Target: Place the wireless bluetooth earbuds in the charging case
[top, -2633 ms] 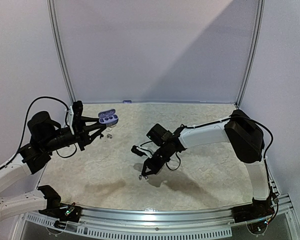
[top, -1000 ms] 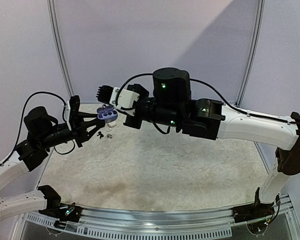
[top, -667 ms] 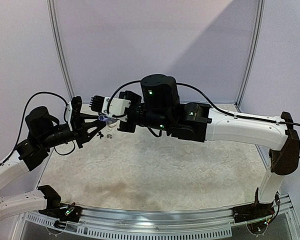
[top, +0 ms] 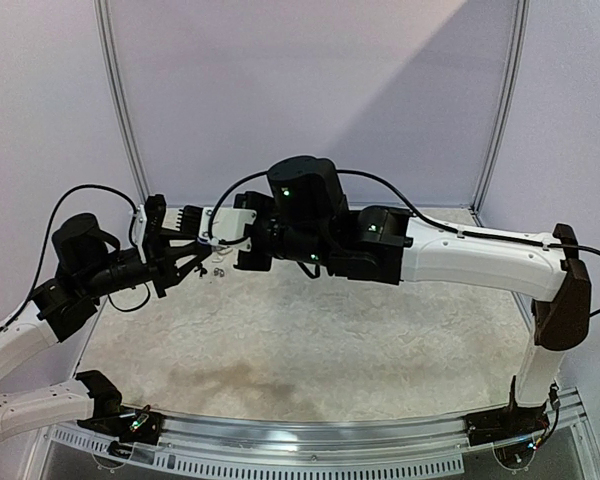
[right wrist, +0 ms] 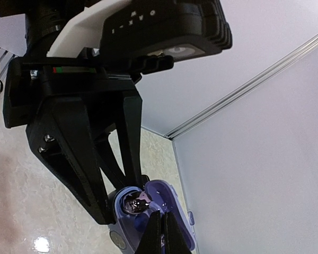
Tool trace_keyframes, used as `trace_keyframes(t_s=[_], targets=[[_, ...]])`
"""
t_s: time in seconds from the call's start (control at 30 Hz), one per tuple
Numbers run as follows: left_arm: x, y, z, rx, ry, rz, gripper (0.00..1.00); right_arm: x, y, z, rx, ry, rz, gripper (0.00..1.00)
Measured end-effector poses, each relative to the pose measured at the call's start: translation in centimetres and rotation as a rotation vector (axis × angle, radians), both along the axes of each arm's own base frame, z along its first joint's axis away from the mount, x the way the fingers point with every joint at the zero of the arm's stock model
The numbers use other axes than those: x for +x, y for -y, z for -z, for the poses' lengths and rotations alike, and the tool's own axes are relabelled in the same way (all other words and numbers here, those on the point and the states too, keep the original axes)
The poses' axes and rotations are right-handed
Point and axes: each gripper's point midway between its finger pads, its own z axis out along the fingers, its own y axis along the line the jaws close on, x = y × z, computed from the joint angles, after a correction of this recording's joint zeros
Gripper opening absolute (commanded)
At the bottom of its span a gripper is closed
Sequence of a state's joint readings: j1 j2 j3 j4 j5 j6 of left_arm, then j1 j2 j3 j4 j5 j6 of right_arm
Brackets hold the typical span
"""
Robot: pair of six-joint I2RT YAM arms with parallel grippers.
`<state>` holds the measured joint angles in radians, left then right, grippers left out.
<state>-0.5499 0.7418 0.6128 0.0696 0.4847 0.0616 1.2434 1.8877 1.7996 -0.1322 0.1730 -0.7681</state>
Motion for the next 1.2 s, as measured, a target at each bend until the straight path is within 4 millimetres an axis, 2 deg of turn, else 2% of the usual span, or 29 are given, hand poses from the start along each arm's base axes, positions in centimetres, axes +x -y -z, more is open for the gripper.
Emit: trace_keyframes(t_s=[0.43,1.2], targets=[[0.0,0.0,1.2,0.050,-0.008,0.001,0.00,-0.2,-0.9,1.1,-0.038,-0.019,-0.026,0.00],[0.2,-0.2,1.1,0.054,-0.002,-0.013,0.00,-0.6,-1.3,1.1,-0.005,-0.105,-0.036,0.00]])
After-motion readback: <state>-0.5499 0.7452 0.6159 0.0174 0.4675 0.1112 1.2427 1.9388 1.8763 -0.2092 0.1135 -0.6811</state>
